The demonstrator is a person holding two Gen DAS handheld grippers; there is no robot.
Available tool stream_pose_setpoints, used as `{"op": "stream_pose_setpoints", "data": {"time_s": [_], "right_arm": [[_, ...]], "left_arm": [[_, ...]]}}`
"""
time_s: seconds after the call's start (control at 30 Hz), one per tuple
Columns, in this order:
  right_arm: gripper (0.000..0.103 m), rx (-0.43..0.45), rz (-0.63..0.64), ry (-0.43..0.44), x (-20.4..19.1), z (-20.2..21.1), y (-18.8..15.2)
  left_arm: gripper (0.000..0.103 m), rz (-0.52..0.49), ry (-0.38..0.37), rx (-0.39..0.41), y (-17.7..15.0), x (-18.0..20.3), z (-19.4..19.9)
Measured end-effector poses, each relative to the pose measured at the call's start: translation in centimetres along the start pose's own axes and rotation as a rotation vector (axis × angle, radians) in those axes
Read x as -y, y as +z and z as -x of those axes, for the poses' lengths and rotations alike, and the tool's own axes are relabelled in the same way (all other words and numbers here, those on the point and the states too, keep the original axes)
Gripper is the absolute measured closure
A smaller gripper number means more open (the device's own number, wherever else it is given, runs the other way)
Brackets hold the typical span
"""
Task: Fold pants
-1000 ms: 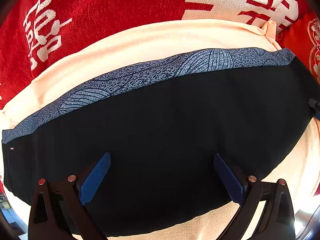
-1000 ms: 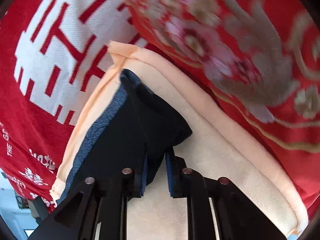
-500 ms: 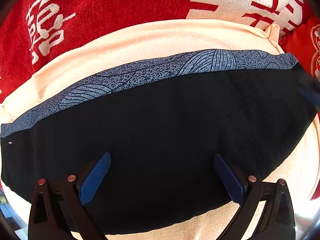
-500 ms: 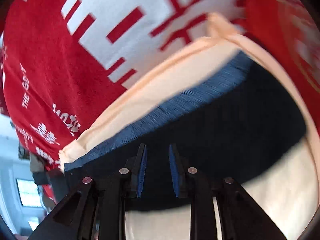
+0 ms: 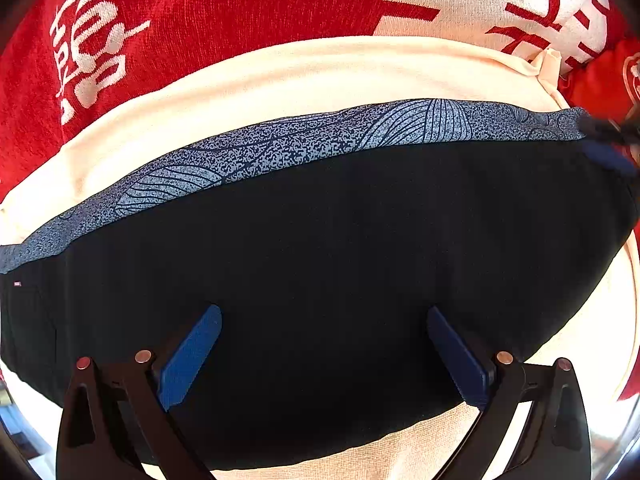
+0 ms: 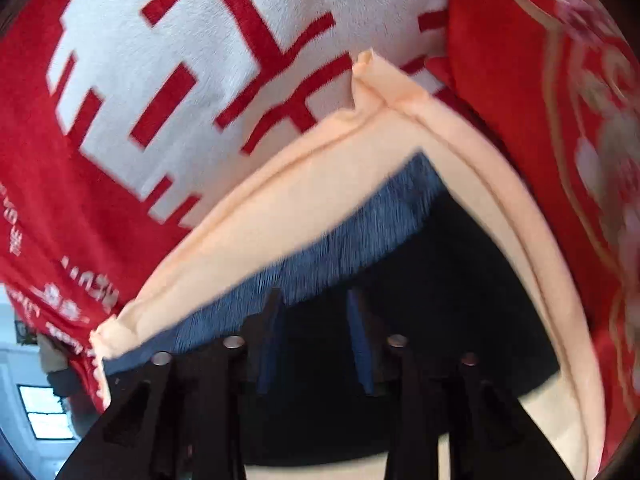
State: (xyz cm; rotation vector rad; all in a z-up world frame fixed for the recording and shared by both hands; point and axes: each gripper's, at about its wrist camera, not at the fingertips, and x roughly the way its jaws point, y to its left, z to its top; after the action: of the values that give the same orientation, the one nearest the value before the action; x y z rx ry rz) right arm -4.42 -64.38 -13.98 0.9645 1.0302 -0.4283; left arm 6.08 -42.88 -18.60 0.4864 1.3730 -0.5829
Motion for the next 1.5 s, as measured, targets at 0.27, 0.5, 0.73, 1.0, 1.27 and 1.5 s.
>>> {"op": "stream_pose_setpoints", "data": {"time_s": [0.27, 0.5, 0.73, 1.0, 1.27, 1.5], "right_arm": [[0.057, -0.079, -0.21, 0.134, 4.3, 0.9, -8.2], [0.057, -0.052, -0.268, 0.159, 5.8, 0.9, -9.0], [0.057, -0.018, -0.304, 0.192, 7.1, 1.4, -8.9], [0.057, 0.112, -0.38, 0.215, 9.1, 1.8, -7.9], [0.057, 0.198, -0.486, 0.324, 10.2, 0.0, -3.9], [0.088, 0.167, -0.283, 0.257, 6.5, 3.4, -2.6]], "left_arm": [[0.0, -0.001, 0.004, -0.011, 0.1, -0.4, -0.3], [0.0, 0.015, 0.019, -0.028, 0.5, -0.2, -0.6], [0.0, 0.053, 0.039, -0.061, 1.0, -0.3, -0.8], [0.0, 0.048, 0.054, -0.028, 1.9, 1.0, -0.1], [0.0, 0.055, 0.042, -0.035, 1.9, 0.9, -1.7], [0.031, 0.063, -0.012, 0.003, 3.3, 0.3, 0.2]]}}
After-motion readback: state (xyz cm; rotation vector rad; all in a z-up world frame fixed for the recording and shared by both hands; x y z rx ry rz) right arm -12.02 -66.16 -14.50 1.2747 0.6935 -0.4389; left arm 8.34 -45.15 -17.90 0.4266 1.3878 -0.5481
